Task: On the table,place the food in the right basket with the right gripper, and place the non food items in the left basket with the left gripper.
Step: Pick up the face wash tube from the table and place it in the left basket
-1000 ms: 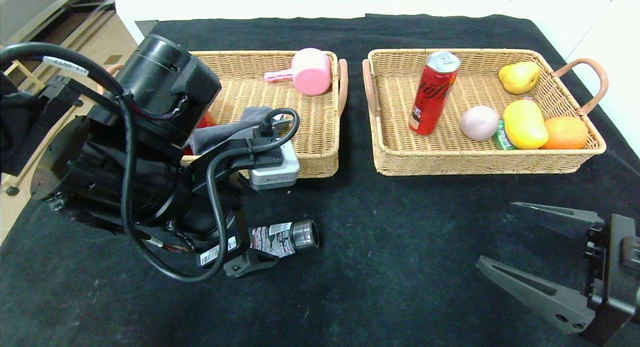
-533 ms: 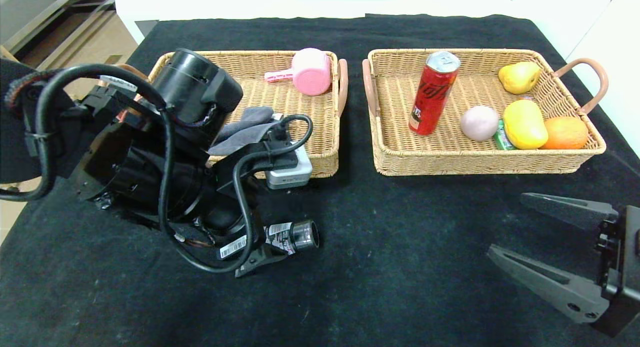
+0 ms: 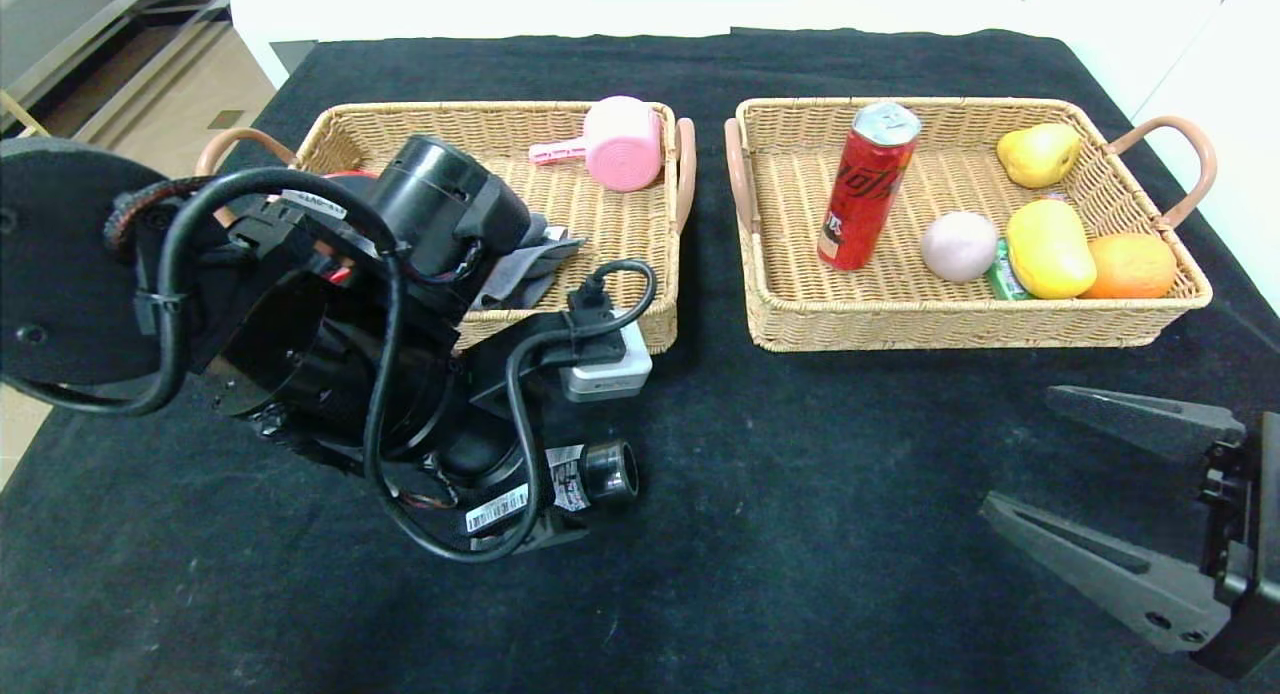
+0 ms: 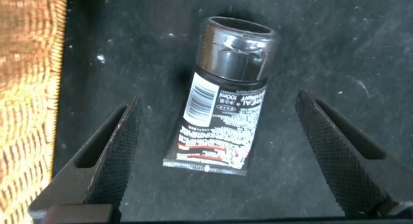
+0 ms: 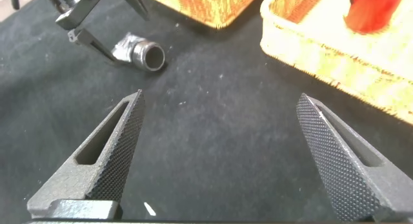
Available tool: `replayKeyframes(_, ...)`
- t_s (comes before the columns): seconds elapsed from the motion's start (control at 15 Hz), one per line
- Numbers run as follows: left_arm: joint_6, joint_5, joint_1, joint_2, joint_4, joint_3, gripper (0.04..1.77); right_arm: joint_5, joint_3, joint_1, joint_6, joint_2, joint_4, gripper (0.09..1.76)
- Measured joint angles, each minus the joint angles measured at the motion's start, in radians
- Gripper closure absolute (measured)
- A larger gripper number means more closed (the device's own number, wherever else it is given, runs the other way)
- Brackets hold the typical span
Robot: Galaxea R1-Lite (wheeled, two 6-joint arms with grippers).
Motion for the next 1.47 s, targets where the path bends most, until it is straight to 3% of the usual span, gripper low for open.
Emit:
replayKeyframes(0.2, -0.001, 0.022, -0.001, 0.012, -0.003, -0.001, 0.09, -0.001, -0.001, 0.002, 0.0, -0.002, 0.007, 0.14)
replayKeyframes(1.47, -0.007, 0.023, 0.001, 0.074, -0.023, -0.003, 0.09, -0.002, 0.009, 0.003, -0.005, 0.013, 0.009, 0.14)
